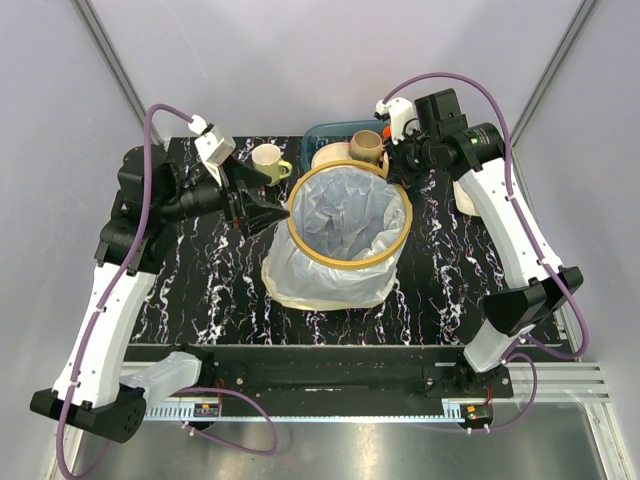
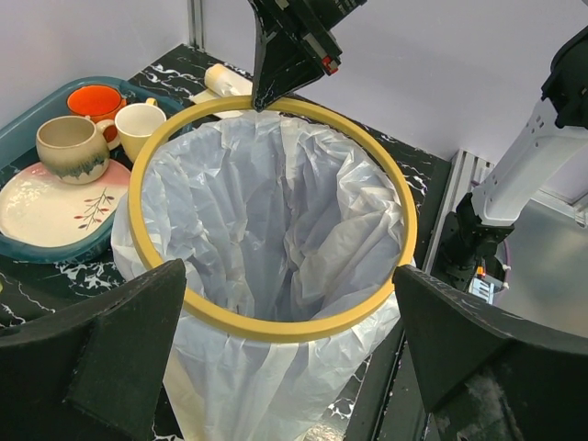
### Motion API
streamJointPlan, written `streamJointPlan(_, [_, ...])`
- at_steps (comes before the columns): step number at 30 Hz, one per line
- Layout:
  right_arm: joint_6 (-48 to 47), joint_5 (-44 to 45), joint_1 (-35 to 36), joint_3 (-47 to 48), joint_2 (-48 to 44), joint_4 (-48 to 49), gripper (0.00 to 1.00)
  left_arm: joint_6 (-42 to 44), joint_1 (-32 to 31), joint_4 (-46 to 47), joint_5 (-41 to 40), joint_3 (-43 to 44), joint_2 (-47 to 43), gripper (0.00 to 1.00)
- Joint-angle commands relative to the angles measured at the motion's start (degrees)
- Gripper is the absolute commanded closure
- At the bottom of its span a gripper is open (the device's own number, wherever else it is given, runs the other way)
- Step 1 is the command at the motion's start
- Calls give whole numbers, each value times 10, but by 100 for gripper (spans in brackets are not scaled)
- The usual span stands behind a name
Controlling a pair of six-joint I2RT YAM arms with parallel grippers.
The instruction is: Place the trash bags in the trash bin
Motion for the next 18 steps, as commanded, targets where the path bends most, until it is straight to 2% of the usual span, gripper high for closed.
streamJointPlan(1, [8,-13,-1,6,-10,15,93,-11,5,13,10,4,9,1])
streamJointPlan(8, [12,-26,-1,-8,-10,12,85,-8,7,-1,10,11,16,1])
streamJointPlan(13, [18,-34,-1,-13,-7,12,86,-13,9,-3,14,14,23,1])
streamJointPlan(18, [16,-28,-1,-6,-4,10,76,-16,12,-4,6,14,25,1])
